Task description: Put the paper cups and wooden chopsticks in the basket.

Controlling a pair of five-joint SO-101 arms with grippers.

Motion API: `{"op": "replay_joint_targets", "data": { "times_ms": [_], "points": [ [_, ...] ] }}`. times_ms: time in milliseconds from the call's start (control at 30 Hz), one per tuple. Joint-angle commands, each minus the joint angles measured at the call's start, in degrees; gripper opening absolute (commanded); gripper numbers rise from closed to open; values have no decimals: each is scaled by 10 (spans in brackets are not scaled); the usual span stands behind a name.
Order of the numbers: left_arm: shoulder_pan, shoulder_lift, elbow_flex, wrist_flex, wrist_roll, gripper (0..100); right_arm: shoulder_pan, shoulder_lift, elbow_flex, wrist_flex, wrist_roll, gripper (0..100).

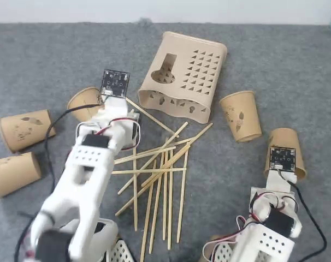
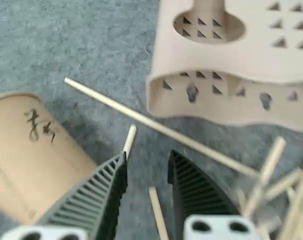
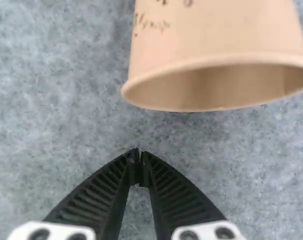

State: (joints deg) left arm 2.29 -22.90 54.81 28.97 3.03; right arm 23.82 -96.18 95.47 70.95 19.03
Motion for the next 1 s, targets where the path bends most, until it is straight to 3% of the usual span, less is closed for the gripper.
{"op": "replay_joint_targets", "data": {
  "times_ms": [0,167,267,633,767,967],
  "points": [
    [3,124,-27,-183,9,130,7,-10,-8,-8,4,13],
    [7,226,-29,-373,9,130,7,-10,-9,-8,4,13],
    [8,244,-25,-430,9,130,7,-10,-10,-8,4,13],
    [29,377,-149,-440,9,120,7,-10,-10,-8,4,13],
    [28,407,-192,-436,9,1,7,-10,-10,-8,4,13],
    [21,338,-204,-317,10,13,8,-10,-10,-8,4,13]
  ]
}}
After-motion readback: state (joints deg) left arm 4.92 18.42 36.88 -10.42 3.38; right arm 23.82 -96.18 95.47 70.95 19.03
